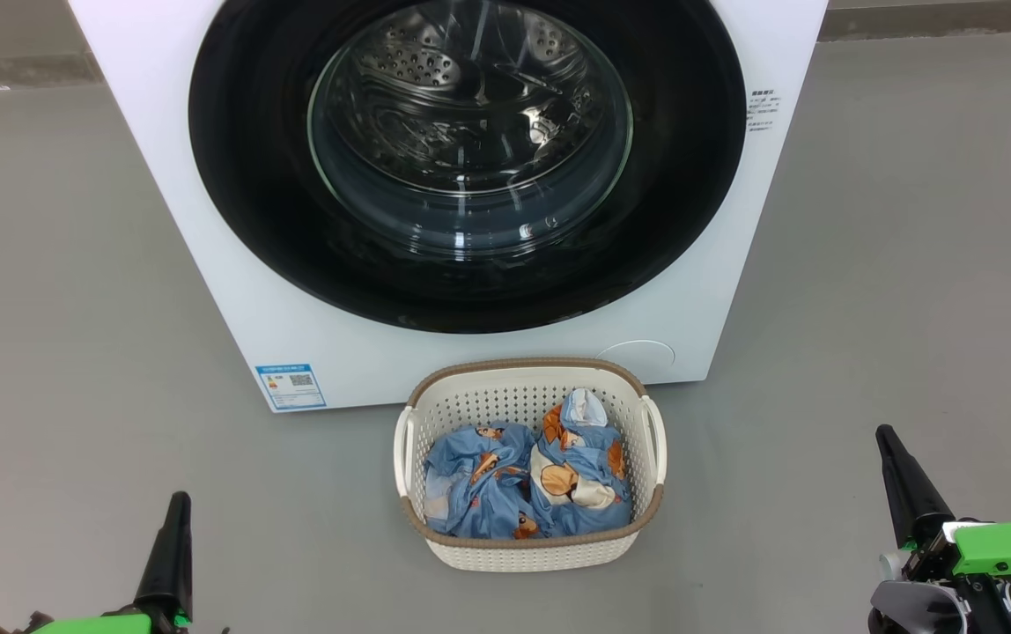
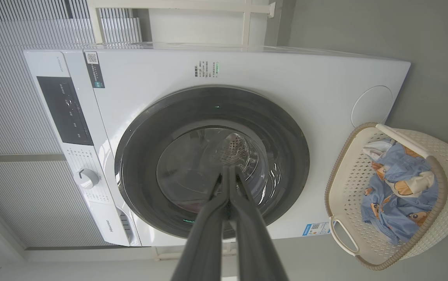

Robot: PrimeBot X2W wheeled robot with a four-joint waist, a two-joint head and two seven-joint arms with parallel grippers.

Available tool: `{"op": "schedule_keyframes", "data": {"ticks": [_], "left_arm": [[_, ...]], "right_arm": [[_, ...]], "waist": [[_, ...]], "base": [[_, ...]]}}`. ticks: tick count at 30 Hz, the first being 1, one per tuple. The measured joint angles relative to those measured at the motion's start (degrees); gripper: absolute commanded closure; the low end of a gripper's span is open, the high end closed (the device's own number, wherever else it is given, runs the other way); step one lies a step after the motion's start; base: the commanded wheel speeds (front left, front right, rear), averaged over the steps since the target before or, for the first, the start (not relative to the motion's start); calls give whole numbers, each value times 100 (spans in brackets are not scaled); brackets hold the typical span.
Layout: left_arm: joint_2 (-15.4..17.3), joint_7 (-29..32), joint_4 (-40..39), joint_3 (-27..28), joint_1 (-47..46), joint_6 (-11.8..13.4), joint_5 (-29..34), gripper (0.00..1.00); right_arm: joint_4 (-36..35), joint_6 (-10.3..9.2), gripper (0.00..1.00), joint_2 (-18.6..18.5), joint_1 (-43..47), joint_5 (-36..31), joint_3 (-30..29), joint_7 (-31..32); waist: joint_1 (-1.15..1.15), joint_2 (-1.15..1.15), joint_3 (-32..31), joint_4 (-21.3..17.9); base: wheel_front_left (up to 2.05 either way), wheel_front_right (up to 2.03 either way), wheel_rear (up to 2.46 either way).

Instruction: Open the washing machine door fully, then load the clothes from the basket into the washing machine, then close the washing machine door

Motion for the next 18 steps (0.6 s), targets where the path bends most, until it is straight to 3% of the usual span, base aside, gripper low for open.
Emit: {"op": "schedule_keyframes", "data": {"ticks": [18], "left_arm": [[0, 0, 0, 0, 0, 0, 0, 100]], "right_arm": [[0, 0, 100, 0, 0, 0, 0, 0]], "waist": [[0, 0, 0, 0]], "base": [[0, 0, 0]]}}
